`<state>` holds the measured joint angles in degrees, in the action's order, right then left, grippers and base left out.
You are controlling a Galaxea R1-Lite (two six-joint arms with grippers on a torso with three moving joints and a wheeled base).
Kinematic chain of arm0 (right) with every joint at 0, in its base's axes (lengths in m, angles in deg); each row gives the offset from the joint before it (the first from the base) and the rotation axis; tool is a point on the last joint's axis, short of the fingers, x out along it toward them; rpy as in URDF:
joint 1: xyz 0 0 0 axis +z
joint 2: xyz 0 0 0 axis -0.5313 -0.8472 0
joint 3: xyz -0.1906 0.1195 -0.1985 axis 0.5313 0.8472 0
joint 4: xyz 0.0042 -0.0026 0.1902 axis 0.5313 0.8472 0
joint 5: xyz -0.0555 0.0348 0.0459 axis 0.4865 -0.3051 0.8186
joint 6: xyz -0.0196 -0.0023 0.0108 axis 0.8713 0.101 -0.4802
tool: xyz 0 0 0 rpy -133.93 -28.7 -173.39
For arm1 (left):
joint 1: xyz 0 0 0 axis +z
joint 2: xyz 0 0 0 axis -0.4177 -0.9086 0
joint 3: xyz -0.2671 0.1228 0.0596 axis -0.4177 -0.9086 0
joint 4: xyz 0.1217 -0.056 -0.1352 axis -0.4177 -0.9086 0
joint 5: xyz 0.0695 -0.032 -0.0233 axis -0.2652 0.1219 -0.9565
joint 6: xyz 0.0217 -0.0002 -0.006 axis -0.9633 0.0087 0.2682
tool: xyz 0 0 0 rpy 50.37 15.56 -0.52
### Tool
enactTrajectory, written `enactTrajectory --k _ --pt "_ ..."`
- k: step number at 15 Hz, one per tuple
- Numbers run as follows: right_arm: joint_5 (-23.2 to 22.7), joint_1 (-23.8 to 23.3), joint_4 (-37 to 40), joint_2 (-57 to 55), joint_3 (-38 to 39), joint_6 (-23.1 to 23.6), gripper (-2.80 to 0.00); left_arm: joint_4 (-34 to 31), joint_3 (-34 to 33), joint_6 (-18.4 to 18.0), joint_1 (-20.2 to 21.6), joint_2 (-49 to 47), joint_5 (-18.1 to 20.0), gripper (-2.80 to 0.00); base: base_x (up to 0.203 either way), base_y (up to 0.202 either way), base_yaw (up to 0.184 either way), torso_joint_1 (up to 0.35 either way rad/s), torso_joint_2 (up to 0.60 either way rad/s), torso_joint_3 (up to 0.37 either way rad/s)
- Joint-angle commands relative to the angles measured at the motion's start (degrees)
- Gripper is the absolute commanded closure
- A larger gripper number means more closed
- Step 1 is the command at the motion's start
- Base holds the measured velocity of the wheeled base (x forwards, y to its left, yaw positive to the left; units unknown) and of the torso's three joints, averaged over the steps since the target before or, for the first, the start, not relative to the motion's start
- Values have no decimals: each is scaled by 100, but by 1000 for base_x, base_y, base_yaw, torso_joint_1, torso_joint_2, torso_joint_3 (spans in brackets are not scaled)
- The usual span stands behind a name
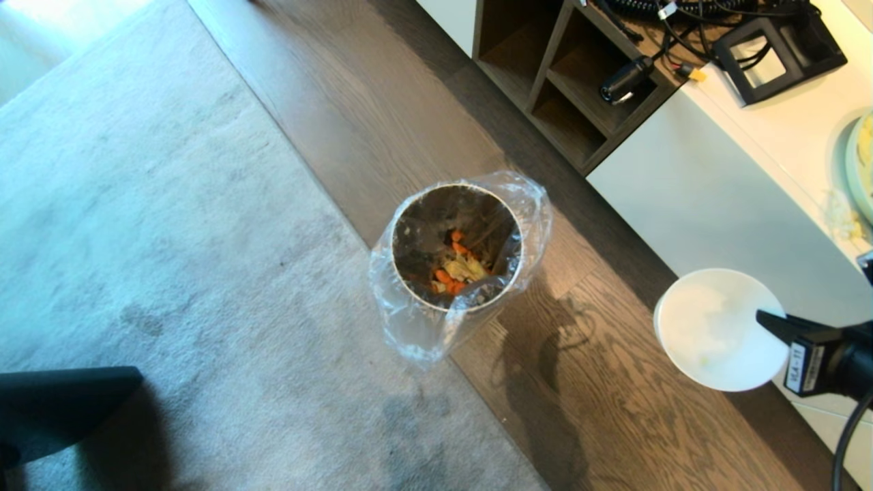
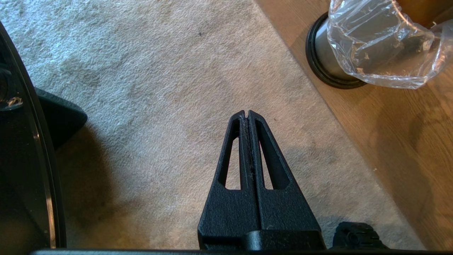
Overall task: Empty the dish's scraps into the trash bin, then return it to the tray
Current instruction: Put the bowl back to the table
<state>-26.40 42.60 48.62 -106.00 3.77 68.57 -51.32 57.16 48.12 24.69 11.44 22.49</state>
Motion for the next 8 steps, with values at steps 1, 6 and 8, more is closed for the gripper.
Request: enactTrajectory --k 1,6,8 --pt "-3 -458 -23 501 567 2 0 2 0 5 0 2 -5 0 0 0 0 0 0 0" --pt "-453 -1526 -55 1597 1548 5 0 2 0 5 0 2 -5 0 0 0 0 0 0 0" --pt "-676 -1733 -14 2134 1887 31 0 2 0 5 0 2 -5 0 0 0 0 0 0 0"
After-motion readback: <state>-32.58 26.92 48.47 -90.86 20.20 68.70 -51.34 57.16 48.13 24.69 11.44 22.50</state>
